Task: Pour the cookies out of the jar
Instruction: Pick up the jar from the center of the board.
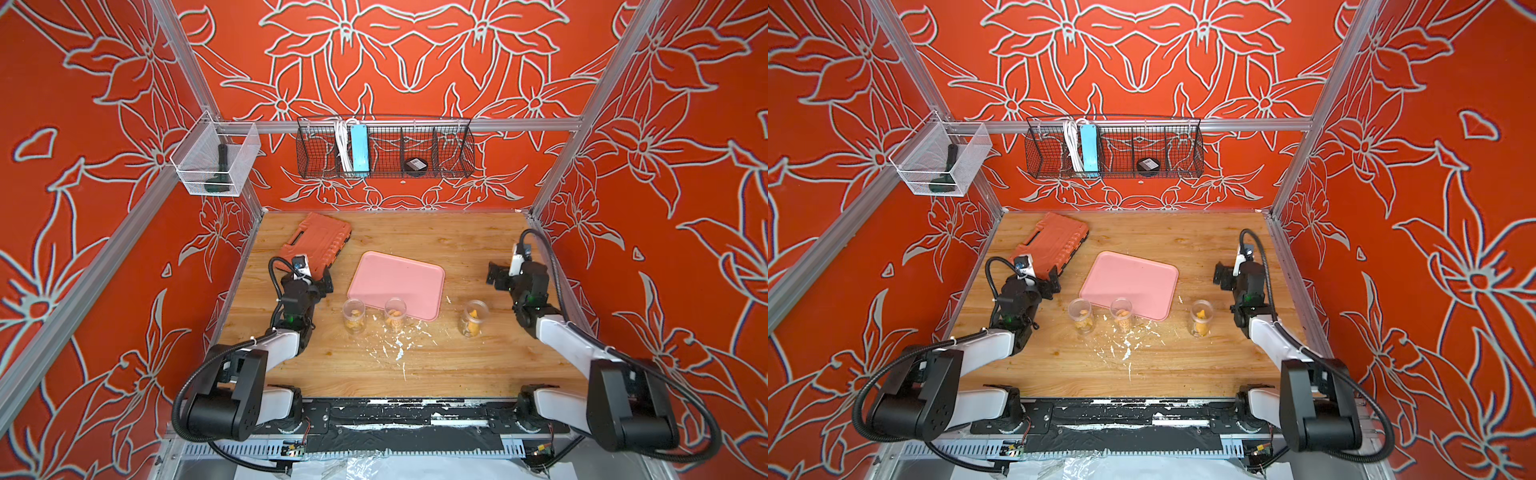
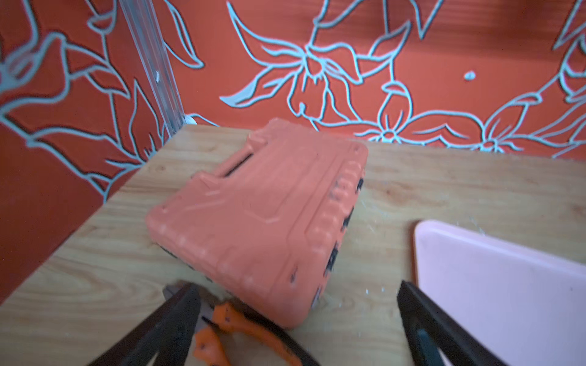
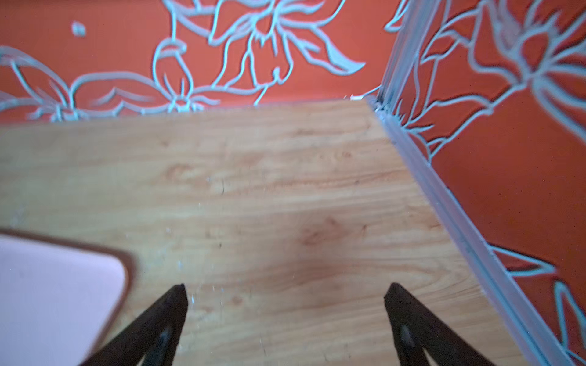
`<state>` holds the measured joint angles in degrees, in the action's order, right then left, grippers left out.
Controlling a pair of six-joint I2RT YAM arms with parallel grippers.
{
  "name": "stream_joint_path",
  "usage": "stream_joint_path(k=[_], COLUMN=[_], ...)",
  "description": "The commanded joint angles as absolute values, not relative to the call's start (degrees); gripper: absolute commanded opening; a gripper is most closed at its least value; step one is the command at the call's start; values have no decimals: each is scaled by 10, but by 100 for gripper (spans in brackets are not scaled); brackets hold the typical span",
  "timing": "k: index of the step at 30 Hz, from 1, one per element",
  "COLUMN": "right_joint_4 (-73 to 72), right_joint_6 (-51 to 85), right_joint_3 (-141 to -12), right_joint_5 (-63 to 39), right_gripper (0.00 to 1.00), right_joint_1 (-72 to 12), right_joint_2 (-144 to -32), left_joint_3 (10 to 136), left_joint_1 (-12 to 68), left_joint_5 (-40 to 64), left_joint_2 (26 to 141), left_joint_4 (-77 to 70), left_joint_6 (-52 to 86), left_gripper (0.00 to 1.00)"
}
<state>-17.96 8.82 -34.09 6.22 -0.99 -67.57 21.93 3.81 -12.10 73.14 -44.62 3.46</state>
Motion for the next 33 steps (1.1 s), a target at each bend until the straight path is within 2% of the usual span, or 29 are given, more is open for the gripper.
stream_joint_path(k=[1,5,11,15,18,23,28,33], right_joint_4=[3,12,196,340,410,452,513,529], right_joint_6=[212,240,265,240,216,215,217,222], right_joint_3=[-407,-408,-499,-569,-597,-598,-599,-586], right_joint_5=[73,-62,-196,-245,-224,-182,-60,-24], right_gripper=[98,98,94,93,93,94,94,95], right_joint_1=[-11,0,-14,-68,-138,-199,-216,-220], right_joint_2=[-629,-595,-608,-632,-647,-653,-658,-660], left_joint_3=[269,327,368,354,363,381,368,340], left_joint_1=[40,41,48,71,95,110,111,112], left_joint_5=[-137,-72,50,165,219,300,283,263], left_joint_2=[697,656,586,529,512,515,474,415], left_joint_4=[-278,-172,-51,-11,50,122,136,127], left_joint_6=[118,180,274,273,240,180,157,156], left_gripper=[98,98,98,98,98,98,98,98])
